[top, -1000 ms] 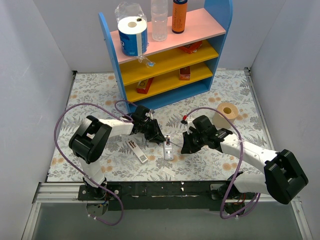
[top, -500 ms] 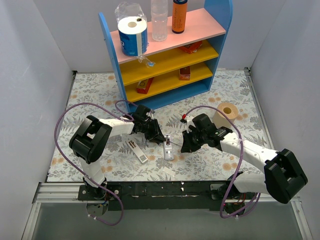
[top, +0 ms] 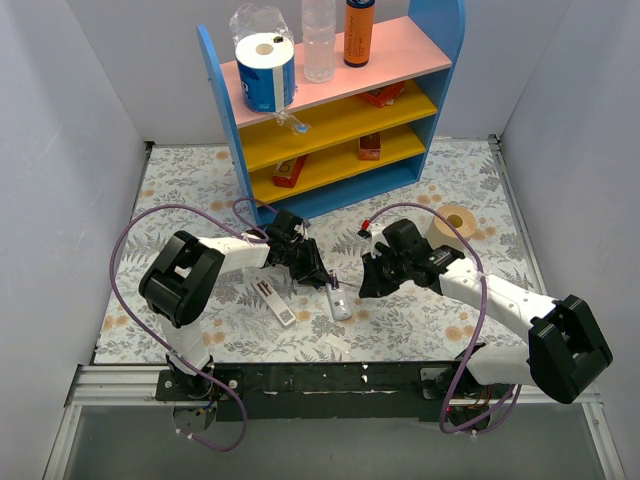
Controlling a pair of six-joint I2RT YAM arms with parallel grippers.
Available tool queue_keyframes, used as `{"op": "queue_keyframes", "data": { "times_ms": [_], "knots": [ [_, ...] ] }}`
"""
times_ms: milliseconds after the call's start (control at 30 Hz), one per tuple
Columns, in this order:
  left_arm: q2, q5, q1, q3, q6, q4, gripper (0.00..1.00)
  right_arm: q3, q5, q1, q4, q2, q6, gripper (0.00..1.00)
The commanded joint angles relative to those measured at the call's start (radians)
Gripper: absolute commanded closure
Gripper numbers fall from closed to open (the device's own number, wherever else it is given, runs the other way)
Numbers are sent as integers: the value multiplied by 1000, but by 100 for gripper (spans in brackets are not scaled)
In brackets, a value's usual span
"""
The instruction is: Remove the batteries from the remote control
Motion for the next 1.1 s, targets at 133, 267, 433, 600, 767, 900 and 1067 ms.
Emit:
{"op": "queue_keyframes", "data": {
  "times_ms": [133, 267, 433, 600, 767, 900, 1067],
  "knots": [
    [-57, -13, -20, 48, 8, 17, 72, 73, -161, 16, 99, -1, -11, 99],
    [-70, -40, -18, 50, 13, -4, 68, 73, -165, 16, 102, -5, -5, 99],
    [-90, -66, -20, 47, 25, -26, 63, 65, -165, 16, 105, -15, 8, 99],
    [-99, -85, -20, 40, 32, -38, 60, 56, -144, 16, 108, -21, 23, 99],
    [-113, -80, -20, 42, 43, -38, 60, 54, -126, 17, 104, -21, 29, 99],
    [-119, -63, -20, 45, 52, -32, 59, 54, -71, 16, 90, -15, 32, 99],
    [-107, 27, -18, 30, 52, 21, 59, 56, -14, 13, 67, 2, 34, 99]
  ]
}}
